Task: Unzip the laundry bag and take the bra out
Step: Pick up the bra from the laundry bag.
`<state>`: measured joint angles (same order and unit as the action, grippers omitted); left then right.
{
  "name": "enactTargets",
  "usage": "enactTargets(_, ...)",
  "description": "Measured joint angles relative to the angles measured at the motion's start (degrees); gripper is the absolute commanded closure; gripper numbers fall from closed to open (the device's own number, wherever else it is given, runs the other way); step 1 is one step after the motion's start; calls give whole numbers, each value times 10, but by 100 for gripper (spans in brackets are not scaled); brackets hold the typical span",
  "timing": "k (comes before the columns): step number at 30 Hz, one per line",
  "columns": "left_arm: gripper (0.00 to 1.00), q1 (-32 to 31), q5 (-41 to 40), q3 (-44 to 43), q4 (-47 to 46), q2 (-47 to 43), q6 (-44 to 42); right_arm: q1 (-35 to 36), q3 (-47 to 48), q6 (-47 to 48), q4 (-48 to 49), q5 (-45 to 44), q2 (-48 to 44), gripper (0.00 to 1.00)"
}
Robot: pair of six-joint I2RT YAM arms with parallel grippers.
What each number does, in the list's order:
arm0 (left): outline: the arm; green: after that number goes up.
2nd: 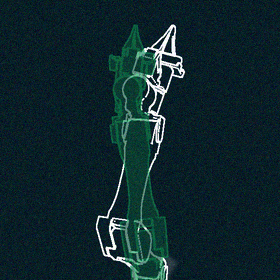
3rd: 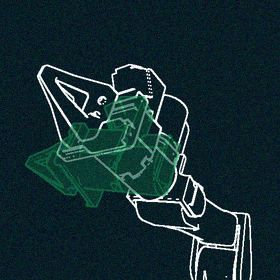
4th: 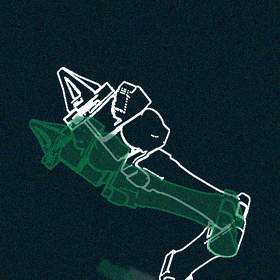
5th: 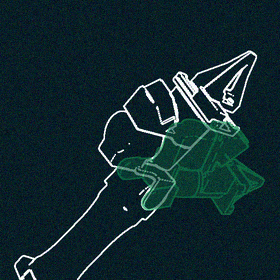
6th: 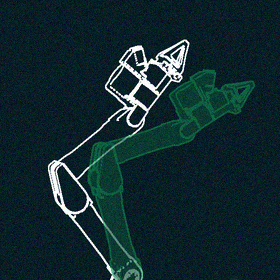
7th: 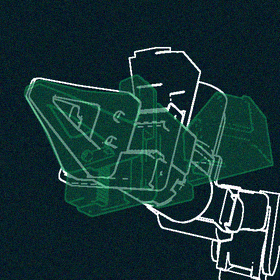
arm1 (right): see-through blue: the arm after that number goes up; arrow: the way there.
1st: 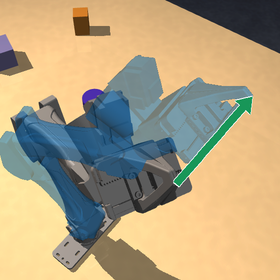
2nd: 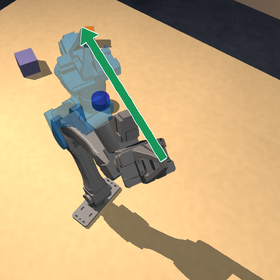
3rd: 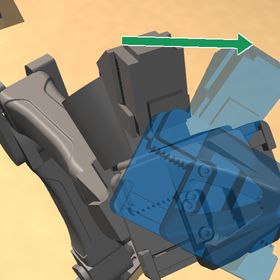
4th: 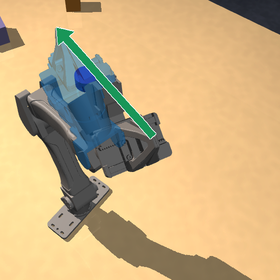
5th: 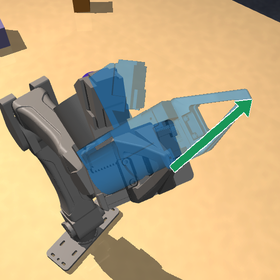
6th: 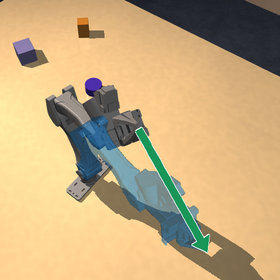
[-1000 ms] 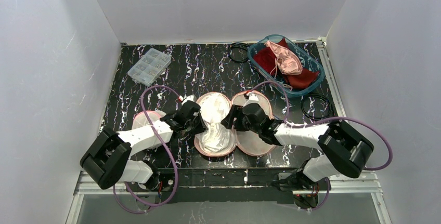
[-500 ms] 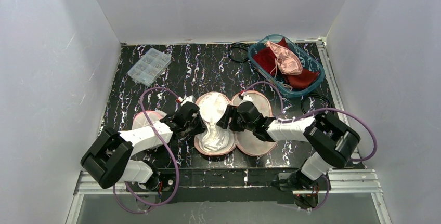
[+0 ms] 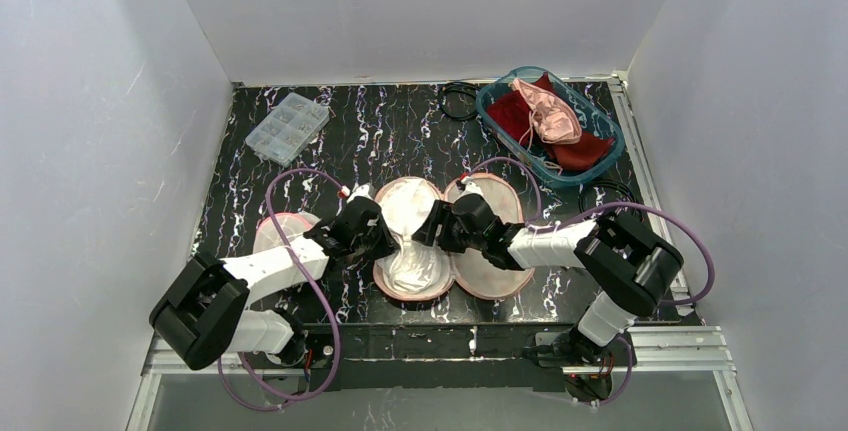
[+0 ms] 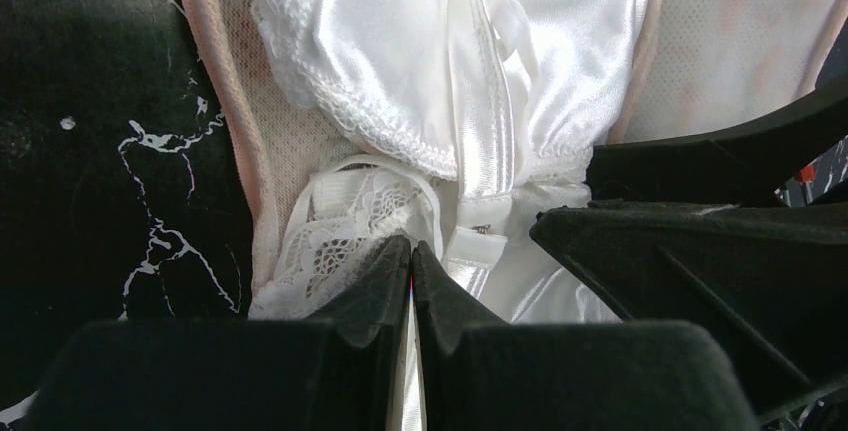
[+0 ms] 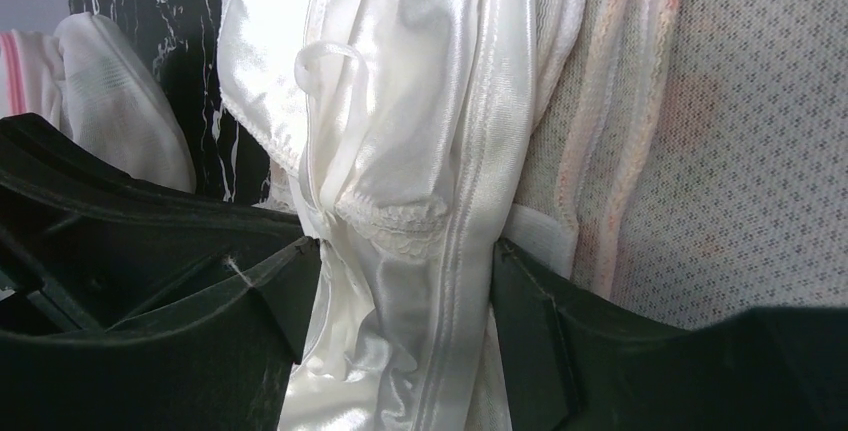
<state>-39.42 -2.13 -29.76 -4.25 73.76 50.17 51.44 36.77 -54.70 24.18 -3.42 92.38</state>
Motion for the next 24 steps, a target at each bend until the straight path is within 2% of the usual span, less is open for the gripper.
enactTargets(4,98,0,3,0,0,-1,0,0,4,0,3,7,9,49)
enactTargets(6,98,0,7,0,0,-1,0,0,10,-1,4,12,18,51)
enactTargets(11,98,0,13,0,0,-1,0,0,24,-4,5,23,34,36)
enactTargets(14,99,0,15,0,0,-1,0,0,26,-5,12,26,37,37)
enactTargets(24,100,0,37,0,-2,8,4,1,47,-4,15,49,71,84)
